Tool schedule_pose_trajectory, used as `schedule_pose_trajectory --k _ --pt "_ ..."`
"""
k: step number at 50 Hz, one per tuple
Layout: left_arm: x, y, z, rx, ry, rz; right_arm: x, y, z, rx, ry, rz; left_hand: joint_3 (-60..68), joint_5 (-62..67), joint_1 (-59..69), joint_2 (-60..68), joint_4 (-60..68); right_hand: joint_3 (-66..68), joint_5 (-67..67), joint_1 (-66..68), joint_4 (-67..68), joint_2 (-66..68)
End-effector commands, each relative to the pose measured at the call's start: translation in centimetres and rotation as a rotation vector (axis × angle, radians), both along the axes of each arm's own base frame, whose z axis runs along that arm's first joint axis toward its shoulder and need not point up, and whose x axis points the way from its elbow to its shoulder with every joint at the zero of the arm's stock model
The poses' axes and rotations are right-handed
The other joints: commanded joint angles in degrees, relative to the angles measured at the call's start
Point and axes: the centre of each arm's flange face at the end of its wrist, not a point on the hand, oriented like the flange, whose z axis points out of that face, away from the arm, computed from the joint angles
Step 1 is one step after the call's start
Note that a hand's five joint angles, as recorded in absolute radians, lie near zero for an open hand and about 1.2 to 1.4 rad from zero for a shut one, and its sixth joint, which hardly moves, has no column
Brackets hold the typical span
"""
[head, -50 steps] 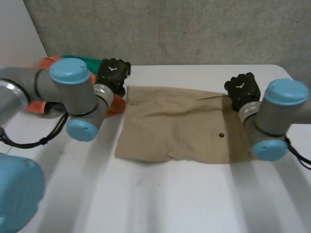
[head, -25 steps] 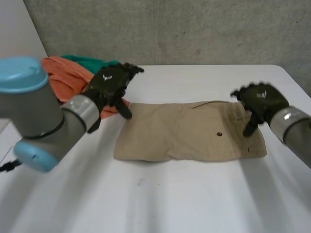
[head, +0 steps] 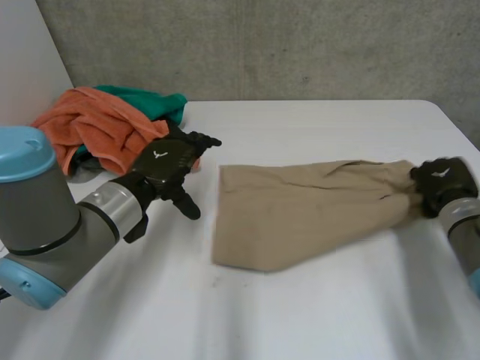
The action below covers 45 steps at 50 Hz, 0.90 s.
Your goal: Fold the laundry.
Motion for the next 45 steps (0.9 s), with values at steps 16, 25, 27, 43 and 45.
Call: schedule_pose_trajectory --k 16,25,27,43,45 --pt "1.7 -0.1 2.1 -0.013 0.055 0.058 19.1 15.1 -1.8 -0.373 0.428 1.062 -2.06 -2.80 -0.70 -1.75 -1.58 -17.05 -15.33 -9.13 -18.04 -16.12" --pt "-0.2 -1.2 3.9 -0.128 0.099 0.055 17.1 11.5 5.6 -0.279 -0.084 0.838 -2.06 -2.80 -0.70 -1.75 -1.58 -57.38 -55.66 -49.47 -58.38 -56.45" --pt "-1.0 -1.3 4.3 -0.151 0.106 0.048 15.4 9.5 7.9 -0.221 -0.324 0.726 -2.06 -2.80 -0.70 -1.75 -1.58 -57.38 -55.66 -49.47 -58.38 -56.45" --pt "-11.1 1.4 0.1 -0.056 -0.012 -0.118 9.5 1.0 2.4 0.289 -0.473 0.325 -2.06 -2.80 -0.70 -1.75 -1.58 -57.38 -55.66 -49.47 -58.38 -56.45" --pt "-11.6 1.4 -1.3 -0.029 -0.065 -0.108 9.6 0.5 1.6 0.342 -0.505 0.319 -2.06 -2.80 -0.70 -1.75 -1.58 -57.38 -55.66 -49.47 -58.38 -56.45"
